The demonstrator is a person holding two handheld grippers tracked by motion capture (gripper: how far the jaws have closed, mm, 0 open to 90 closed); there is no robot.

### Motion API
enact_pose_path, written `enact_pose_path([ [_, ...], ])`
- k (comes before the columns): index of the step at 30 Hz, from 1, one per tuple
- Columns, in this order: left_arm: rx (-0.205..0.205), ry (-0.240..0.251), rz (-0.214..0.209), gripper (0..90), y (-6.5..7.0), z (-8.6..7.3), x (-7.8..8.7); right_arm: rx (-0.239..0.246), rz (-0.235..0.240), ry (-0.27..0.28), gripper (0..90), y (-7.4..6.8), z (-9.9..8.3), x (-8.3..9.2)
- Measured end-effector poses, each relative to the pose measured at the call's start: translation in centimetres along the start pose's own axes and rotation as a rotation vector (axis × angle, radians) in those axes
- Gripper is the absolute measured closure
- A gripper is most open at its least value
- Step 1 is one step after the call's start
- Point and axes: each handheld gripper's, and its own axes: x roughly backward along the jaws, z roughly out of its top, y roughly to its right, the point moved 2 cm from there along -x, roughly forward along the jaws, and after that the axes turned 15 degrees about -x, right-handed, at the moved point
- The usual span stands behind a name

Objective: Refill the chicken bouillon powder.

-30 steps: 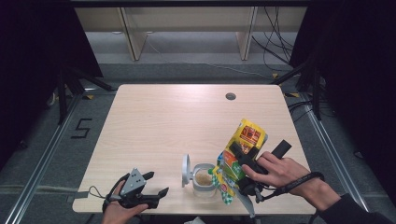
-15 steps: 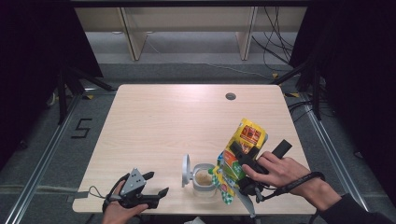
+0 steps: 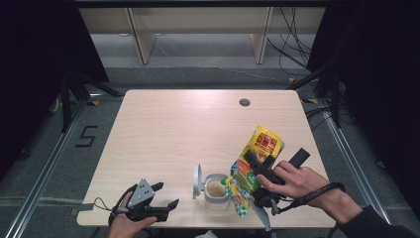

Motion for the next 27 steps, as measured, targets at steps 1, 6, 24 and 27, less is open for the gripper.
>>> enact_pose_path([
  [1,0.0,0.0,0.0,21.7,0.0,0.0,-0.01,0.002,-0.005,0.001,57.0,-0.04,0.0,0.03],
  [6,0.0,0.0,0.0,21.7,0.0,0.0,0.0,-0.007,-0.001,-0.006,57.0,-0.02,-0.03,0.09],
  [24,0.001,0.004,-0.003,21.7,-0.01,0.0,-0.02,0.006,-0.005,-0.003,57.1,0.14,-0.01,0.12],
  [27,0.003,0.005,-0.003,21.7,0.0,0.01,-0.01,-0.002,-0.006,-0.007,57.2,0.16,-0.06,0.16],
])
